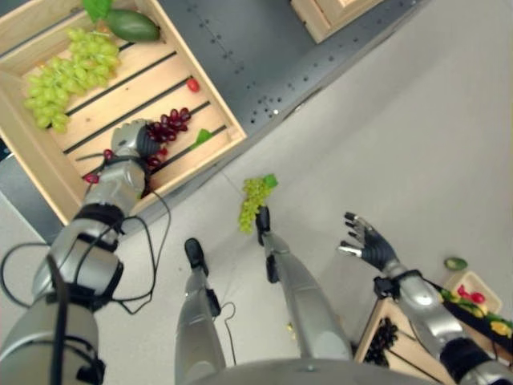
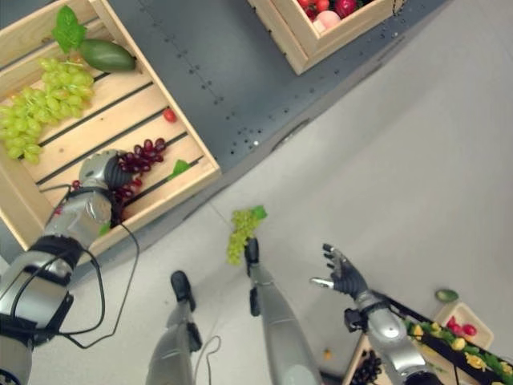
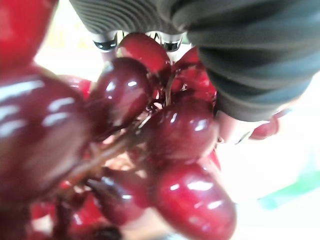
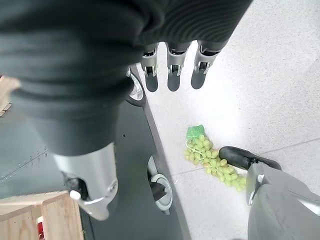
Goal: Pick up the fruits from the basket on one side to the basket on the other side
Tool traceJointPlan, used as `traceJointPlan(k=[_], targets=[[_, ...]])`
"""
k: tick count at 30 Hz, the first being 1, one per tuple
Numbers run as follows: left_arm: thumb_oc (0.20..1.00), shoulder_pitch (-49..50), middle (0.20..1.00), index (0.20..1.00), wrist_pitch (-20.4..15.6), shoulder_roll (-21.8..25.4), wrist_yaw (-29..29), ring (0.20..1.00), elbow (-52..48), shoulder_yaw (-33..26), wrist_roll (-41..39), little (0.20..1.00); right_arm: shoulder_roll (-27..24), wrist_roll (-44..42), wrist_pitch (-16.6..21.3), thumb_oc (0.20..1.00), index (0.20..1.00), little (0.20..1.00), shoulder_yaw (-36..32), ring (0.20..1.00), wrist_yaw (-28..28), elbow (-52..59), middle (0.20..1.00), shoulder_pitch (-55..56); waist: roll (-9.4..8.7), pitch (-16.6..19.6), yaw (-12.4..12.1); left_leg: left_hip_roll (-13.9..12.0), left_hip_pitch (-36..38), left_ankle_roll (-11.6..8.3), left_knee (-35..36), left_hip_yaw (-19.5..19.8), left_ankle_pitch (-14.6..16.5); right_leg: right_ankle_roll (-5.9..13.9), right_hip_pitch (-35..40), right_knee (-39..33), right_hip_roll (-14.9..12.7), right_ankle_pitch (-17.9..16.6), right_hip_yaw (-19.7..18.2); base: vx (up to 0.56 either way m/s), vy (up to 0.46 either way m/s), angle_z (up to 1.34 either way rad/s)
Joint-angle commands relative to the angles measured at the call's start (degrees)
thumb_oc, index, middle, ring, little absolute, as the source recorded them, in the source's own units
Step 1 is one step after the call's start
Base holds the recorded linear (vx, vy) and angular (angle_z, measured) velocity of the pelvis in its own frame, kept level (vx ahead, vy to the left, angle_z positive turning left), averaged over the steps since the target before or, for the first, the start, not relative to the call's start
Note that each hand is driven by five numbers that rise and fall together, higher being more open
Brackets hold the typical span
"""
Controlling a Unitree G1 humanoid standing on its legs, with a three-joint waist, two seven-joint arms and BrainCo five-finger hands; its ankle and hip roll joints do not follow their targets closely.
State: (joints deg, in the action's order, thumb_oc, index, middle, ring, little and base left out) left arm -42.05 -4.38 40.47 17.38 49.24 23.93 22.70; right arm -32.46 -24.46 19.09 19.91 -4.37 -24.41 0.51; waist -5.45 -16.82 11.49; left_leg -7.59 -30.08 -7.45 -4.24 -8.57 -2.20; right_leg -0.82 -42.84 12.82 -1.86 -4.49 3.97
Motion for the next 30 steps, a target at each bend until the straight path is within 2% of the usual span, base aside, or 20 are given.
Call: traceJointPlan(k=[1,2,6,16,23,30], targets=[[0.2,10.22,0.2,0.2,-4.88,-2.38,0.21,0.2,-8.81,-3.62,-5.78,0.2,-0.67,-1.07,3.17,1.0,1.0,1.0,-2.98,1.0,0.56,1.94,1.0,4.38,0.06,0.92,-2.33,1.64,-2.08,2.12,-5.66,2.73,1.79,5.65,2.34,3.33,-0.01,3.27,0.94,0.01,0.034,0.13],[0.2,14.48,0.2,0.2,-6.41,-2.3,0.15,0.2,-13.18,-6.1,-6.47,0.2,-0.61,-0.23,3.13,1.0,1.0,1.0,-4.04,1.0,0.56,1.62,1.0,5.37,0.57,1.1,-3.21,2.13,-0.42,2.15,-5.42,2.88,2.02,5.57,3.94,3.25,-0.29,3.58,1.09,0.01,0.032,0.14],[0.2,20.22,0.2,0.2,-8.6,-3.41,-0.56,0.2,-19.49,-9.46,-8.86,0.2,-0.57,1.26,2.48,1.0,1.0,1.0,-5.12,1.0,0.36,0.52,1.0,6.36,1.4,1.95,-4.41,2.91,3.57,2.28,-4.65,2.99,2.37,5.6,8.0,2.69,-0.85,3.92,1.37,0.03,0.03,0.18],[0.2,29.4,0.2,0.2,-13.07,-5.42,-3.33,0.2,-30.54,-13.91,-14.55,0.2,-0.61,2.58,1.26,1.0,1.0,1.0,-7.97,1.0,-1.28,0.44,1.0,9.38,2.96,4.55,-5.69,4.22,14.36,2.89,-2.47,3.23,3.73,6.23,19.66,0.6,-2.22,5.16,2.21,0.05,0.05,0.14],[0.2,33.73,0.2,0.2,-14.0,-6.35,-5.87,0.2,-32.79,-15.73,-15.29,0.2,0.65,3.13,0.76,1.0,1.0,1.0,-10.22,1.0,-1.4,-0.92,1.0,9.73,3.72,7.55,-5.93,4.81,19.45,3.28,-1.64,3.13,4.43,6.72,25.59,-1.23,-3.05,5.37,2.92,0.04,0.029,0.12],[0.2,38.04,0.2,0.2,-14.86,-7.41,-7.47,0.2,-33.45,-18.43,-16.77,0.2,1.65,3.33,0.29,1.0,1.0,1.0,-11.51,1.0,-2.64,-0.46,1.0,10.75,3.76,10.79,-6.43,4.73,24.09,3.48,-0.3,2.66,5.04,7.02,30.47,-3.46,-3.03,5.73,3.42,0.07,0.012,0.03]])
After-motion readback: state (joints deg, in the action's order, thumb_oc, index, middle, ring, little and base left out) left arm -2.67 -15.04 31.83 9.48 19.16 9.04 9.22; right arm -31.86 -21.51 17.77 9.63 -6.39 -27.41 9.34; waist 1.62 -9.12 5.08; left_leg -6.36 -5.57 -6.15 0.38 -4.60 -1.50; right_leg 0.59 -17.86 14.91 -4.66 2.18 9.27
